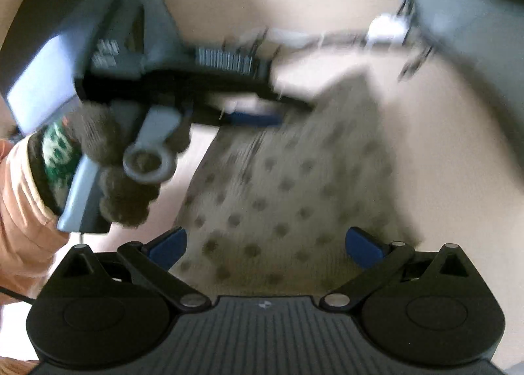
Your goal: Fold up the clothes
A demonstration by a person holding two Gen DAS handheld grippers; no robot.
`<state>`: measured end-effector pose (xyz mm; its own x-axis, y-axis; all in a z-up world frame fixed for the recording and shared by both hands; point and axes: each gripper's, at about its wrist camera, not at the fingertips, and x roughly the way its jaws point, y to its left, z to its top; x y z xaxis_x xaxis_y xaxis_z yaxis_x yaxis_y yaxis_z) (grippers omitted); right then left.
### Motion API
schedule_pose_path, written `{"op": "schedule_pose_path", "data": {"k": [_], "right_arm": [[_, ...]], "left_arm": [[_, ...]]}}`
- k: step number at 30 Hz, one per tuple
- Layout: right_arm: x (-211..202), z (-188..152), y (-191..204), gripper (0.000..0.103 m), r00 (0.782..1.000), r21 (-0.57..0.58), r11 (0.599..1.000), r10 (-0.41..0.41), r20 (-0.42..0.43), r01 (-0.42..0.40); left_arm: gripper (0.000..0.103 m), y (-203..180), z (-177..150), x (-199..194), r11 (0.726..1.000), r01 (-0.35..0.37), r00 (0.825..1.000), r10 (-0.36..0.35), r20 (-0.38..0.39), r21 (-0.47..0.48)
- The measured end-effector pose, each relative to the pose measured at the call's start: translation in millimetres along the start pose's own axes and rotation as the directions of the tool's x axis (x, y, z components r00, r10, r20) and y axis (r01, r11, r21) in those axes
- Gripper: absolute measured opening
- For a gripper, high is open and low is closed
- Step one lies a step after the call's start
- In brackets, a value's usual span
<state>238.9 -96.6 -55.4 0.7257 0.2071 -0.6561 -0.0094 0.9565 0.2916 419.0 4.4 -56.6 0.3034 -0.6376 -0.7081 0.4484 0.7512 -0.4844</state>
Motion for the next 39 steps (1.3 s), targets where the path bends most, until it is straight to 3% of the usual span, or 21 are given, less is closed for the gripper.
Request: {"op": "schedule_pose_path", "data": {"k": [3,6,7,8,12,16,18,22,25,28,29,31,34,39], "right_arm": [[-6.9,-5.1,1.9,0.103,0.982,-0.074,0.98,-0.183,0.039,0.185],[21.6,-15.1,-1.6,0.103,0.922,-0.169,0.913,-0.385,-0.053,0.371],[29.9,-20.1,-1.5,0.103,0.907,-0.189,0.898,-0.415,-0.073,0.396],[31.0,-21.8,-1.1,0.103,0.908,-0.177,0.899,-0.415,-0.057,0.4],[36.8,-18.5,10.6,0.103,0.876,-0.176,0.872,-0.476,-0.081,0.457],[28.5,-7.9,7.5,0.103,0.884,-0.161,0.887,-0.453,-0.118,0.433],[10.7,5.0,9.8,0.103,0.9,-0.144,0.892,-0.436,-0.019,0.429],[5.2,48.1,-0.2,0.103,0.947,-0.089,0.945,-0.307,0.092,0.315],[41.2,71.1,-10.1,0.103,0.938,-0.128,0.93,-0.335,0.091,0.345],[94.0,76.6,-36.4,0.103,0.914,-0.215,0.891,-0.406,0.011,0.399],[100.9,74.0,-44.8,0.103,0.921,-0.214,0.901,-0.388,-0.009,0.378],[104.8,72.3,-55.7,0.103,0.94,-0.215,0.918,-0.342,-0.003,0.334],[100.6,65.6,-59.5,0.103,0.957,-0.25,0.925,-0.287,0.032,0.286],[105.5,63.1,-65.8,0.103,0.966,-0.296,0.92,-0.242,0.087,0.257]], "left_arm": [[0.058,0.8,-0.4,0.2,1.0,0.008,1.0,-0.008,0.001,0.002],[0.059,-0.1,-0.7,0.6,1.0,0.015,1.0,-0.015,0.0,0.011],[0.061,-0.5,-0.8,0.8,1.0,0.019,1.0,-0.019,-0.001,0.015],[0.063,-1.0,-0.8,0.9,1.0,0.023,1.0,-0.023,-0.001,0.018],[0.065,2.9,-2.9,-10.2,0.998,0.06,0.998,-0.06,0.022,-0.001],[0.08,10.6,-17.6,-56.6,0.992,0.121,0.988,-0.117,0.104,-0.036],[0.086,10.2,-34.3,-83.5,0.995,0.098,0.984,-0.093,0.152,-0.021],[0.088,12.9,-69.0,-112.8,0.996,-0.013,0.978,0.032,0.206,-0.093],[0.088,4.6,-88.8,-115.7,0.976,-0.136,0.967,0.168,0.193,-0.168],[0.088,-7.6,-105.5,-118.3,0.946,-0.246,0.942,0.285,0.176,-0.212],[0.089,-12.0,-109.8,-119.6,0.935,-0.278,0.931,0.318,0.176,-0.221],[0.091,-17.6,-119.9,-123.1,0.917,-0.315,0.914,0.362,0.182,-0.244],[0.093,-31.0,-133.9,-119.4,0.905,-0.339,0.903,0.389,0.181,-0.257],[0.091,-52.4,-149.2,-89.3,0.885,-0.407,0.888,0.442,0.13,-0.229]]}}
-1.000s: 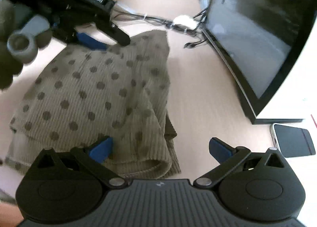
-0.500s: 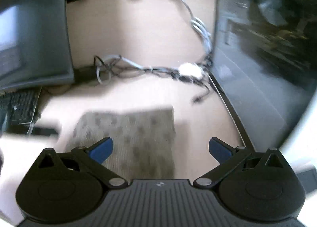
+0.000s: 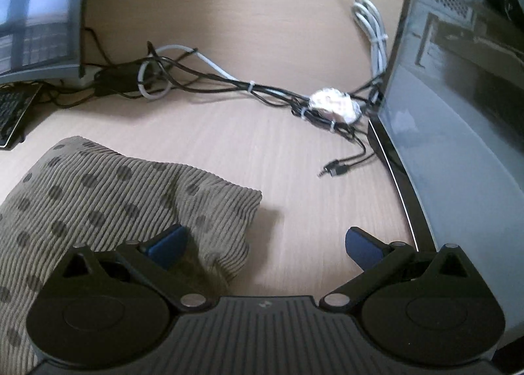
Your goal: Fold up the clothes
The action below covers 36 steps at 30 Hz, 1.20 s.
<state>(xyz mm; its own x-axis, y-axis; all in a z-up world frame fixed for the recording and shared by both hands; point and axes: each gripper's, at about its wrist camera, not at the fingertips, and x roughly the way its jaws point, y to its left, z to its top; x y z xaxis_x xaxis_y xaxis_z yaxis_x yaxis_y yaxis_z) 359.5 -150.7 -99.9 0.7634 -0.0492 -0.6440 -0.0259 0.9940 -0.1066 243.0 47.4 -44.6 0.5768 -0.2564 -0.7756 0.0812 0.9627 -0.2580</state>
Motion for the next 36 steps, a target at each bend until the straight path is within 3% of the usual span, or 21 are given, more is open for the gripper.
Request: {"op": "schedule_pose_path", "data": {"k": [4,7,10,15,18,20,24,27,28,31,33,36], "right_arm": [[8.4,11.5,17.1,0.103,0.999,-0.072,0.997,0.031,0.017,-0.029],[4.8,25.3,28.7,0.103,0.997,-0.159,0.985,0.067,0.045,-0.059],[-34.5,26.0,14.9,0.103,0.978,-0.126,0.977,0.185,0.1,-0.172],[-70.2,-15.0,18.1,0.103,0.962,-0.164,0.952,0.269,0.042,-0.259],[-68.4,-43.7,35.3,0.103,0.981,-0.294,0.939,0.192,0.013,-0.18],[-66.4,-56.5,34.6,0.103,0.989,-0.313,0.941,0.147,0.03,-0.13],[-69.1,-56.5,23.0,0.103,0.985,-0.261,0.951,0.174,0.0,-0.169],[-71.8,-58.5,21.7,0.103,0.983,-0.259,0.949,0.183,-0.006,-0.178],[-72.8,-59.6,22.3,0.103,0.983,-0.265,0.948,0.182,-0.003,-0.176],[-73.8,-63.6,23.7,0.103,0.985,-0.277,0.946,0.174,0.01,-0.165],[-73.5,-63.8,24.2,0.103,0.985,-0.277,0.947,0.174,0.009,-0.165],[-74.9,-60.1,21.7,0.103,0.984,-0.272,0.947,0.178,0.008,-0.169]], "left_arm": [[0.091,-15.8,-11.2,-6.2,0.999,-0.04,0.999,0.04,0.022,-0.007],[0.091,-21.3,-4.9,-4.0,0.992,-0.128,0.991,0.128,0.042,-0.005],[0.092,-23.2,-0.7,-9.5,0.988,-0.156,0.985,0.156,0.071,-0.009],[0.093,-21.3,2.3,-9.1,0.983,-0.181,0.981,0.181,0.072,-0.007],[0.093,-19.0,5.6,-6.1,0.983,-0.185,0.98,0.186,0.066,-0.019],[0.093,-16.6,9.0,-2.8,0.985,-0.169,0.983,0.171,0.067,-0.033],[0.091,-13.1,20.6,9.7,0.993,-0.096,0.992,0.101,0.073,-0.067],[0.068,-9.8,39.7,17.9,0.996,-0.052,0.988,0.063,0.143,-0.075],[0.054,-7.2,46.0,19.1,0.995,-0.031,0.983,0.047,0.176,-0.091],[0.047,0.8,56.5,25.7,0.98,0.121,0.972,-0.085,0.218,-0.158],[0.045,-4.0,60.8,46.8,0.971,0.177,0.976,-0.152,0.154,-0.163],[0.045,-11.4,59.4,87.1,0.967,0.179,0.984,-0.175,0.034,-0.182]]}}
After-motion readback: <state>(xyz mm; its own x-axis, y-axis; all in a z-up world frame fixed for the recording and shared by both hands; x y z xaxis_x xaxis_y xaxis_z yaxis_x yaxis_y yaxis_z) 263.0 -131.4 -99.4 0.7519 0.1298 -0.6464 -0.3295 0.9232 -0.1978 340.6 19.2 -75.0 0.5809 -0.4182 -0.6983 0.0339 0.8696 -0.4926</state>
